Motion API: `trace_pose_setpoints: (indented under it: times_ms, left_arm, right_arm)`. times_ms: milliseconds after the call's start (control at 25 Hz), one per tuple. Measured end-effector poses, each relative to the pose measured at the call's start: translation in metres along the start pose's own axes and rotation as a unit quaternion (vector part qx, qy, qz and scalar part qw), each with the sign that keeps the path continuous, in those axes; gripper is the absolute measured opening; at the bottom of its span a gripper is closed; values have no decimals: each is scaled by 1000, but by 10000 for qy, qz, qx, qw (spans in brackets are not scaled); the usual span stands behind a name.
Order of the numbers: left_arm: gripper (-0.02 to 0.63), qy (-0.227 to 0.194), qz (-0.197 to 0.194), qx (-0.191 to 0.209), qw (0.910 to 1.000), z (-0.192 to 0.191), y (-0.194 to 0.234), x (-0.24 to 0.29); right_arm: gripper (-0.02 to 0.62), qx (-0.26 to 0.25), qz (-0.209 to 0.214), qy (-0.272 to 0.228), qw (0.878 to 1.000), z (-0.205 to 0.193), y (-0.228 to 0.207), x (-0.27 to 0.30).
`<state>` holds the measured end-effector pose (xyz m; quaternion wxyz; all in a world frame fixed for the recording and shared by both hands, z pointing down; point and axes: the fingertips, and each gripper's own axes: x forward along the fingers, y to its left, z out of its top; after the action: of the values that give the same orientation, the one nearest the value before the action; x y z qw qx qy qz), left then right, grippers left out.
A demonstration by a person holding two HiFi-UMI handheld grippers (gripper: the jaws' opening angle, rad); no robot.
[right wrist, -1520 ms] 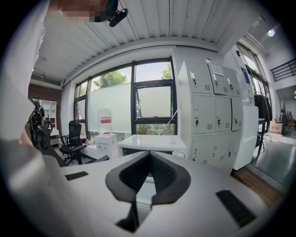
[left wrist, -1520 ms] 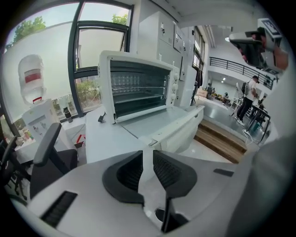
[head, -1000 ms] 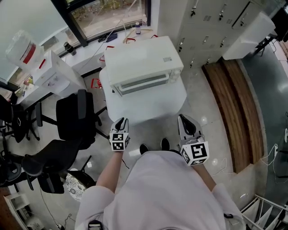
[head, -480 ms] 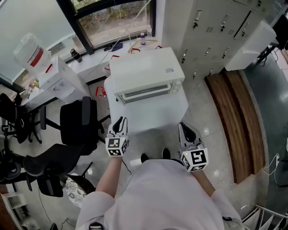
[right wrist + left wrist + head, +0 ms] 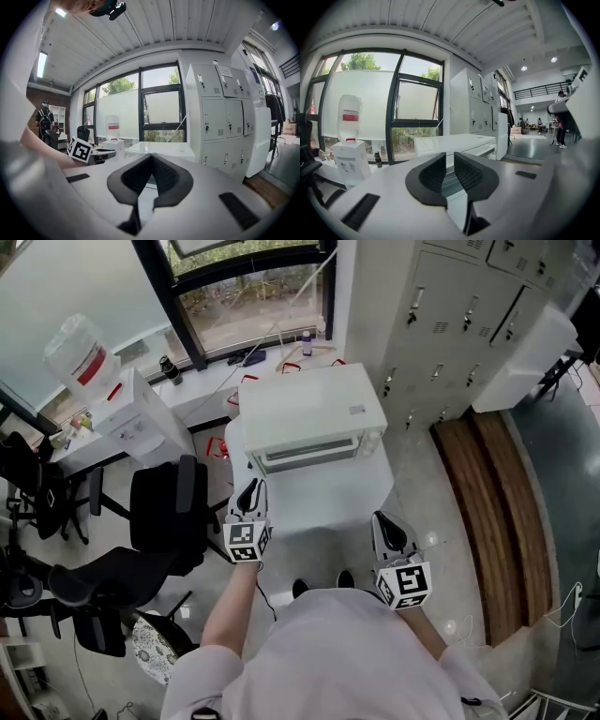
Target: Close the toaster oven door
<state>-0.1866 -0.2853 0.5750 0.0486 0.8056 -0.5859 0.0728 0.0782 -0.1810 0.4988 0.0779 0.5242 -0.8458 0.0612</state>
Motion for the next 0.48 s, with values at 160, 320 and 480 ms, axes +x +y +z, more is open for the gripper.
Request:
trace_pose_setpoints:
  times_ms: [160, 320, 480]
  left_arm:
    - [66, -121, 118, 22, 9999, 13, 6, 9]
    - [65, -250, 215, -21, 9995, 26, 9, 10]
    - [65, -437, 140, 17, 9989, 44, 3, 2]
  right_arm:
    - [8, 4, 43, -31, 10000, 0, -2, 0]
    - [8, 20, 65, -84, 9999, 1, -7, 0]
    - [8, 40, 99, -154, 9998, 5, -10, 0]
